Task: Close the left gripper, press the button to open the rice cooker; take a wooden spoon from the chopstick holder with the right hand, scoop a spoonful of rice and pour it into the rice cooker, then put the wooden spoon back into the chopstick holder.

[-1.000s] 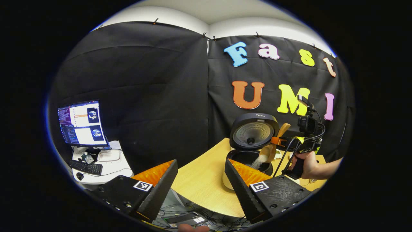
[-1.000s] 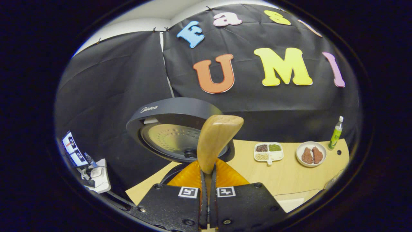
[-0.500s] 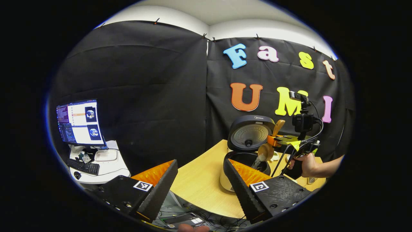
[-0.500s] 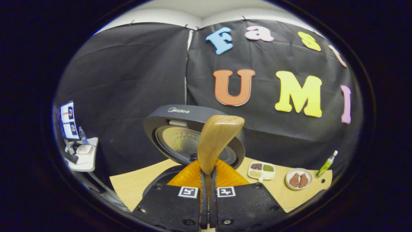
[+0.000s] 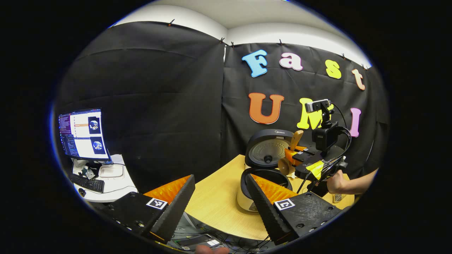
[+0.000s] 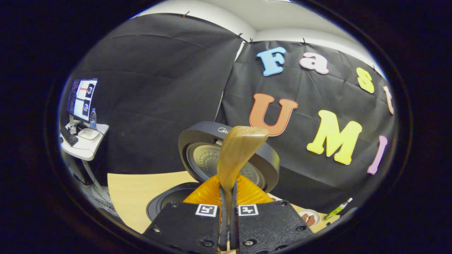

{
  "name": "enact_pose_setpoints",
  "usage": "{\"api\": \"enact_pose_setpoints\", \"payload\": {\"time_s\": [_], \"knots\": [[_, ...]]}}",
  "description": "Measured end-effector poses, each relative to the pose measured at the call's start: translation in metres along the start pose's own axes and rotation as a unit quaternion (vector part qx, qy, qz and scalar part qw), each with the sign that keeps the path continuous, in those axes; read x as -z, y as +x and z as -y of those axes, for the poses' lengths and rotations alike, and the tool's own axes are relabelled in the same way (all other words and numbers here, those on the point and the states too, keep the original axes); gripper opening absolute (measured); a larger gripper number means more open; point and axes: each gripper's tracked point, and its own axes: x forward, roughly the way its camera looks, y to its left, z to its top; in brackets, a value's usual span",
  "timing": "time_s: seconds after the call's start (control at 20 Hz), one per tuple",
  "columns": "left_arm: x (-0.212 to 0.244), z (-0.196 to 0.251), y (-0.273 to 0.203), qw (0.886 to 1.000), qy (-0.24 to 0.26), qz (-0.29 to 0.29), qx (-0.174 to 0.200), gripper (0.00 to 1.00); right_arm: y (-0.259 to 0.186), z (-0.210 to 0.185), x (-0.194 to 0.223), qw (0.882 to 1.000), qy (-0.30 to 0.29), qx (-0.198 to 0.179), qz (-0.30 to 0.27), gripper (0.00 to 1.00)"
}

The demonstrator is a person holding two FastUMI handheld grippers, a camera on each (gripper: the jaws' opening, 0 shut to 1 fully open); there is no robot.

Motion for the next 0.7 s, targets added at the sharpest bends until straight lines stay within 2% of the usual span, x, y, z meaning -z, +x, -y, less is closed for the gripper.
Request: {"api": "enact_pose_setpoints", "payload": {"time_s": [0.15,0.4,0.5,0.6,0.7], "knots": [[-0.001,0.003,0.003,1.0,-0.001,0.002,0.011,0.95,-0.002,0.001,-0.003,1.0,0.017,0.006,0.003,0.06],[-0.003,0.018,0.008,0.999,0.008,0.006,0.04,0.95,-0.012,0.015,-0.009,0.993,0.116,0.01,-0.006,0.08],[-0.002,0.027,0.012,0.999,0.007,0.004,0.052,0.95,-0.025,0.02,-0.007,0.981,0.191,0.01,-0.012,0.08],[0.0,0.039,0.016,0.998,0.007,0.001,0.066,0.95,-0.042,0.028,-0.004,0.961,0.274,0.007,-0.019,0.08],[-0.002,0.056,0.021,0.996,0.008,0.003,0.086,0.95,-0.057,0.043,-0.004,0.947,0.319,0.017,-0.02,0.08]]}}
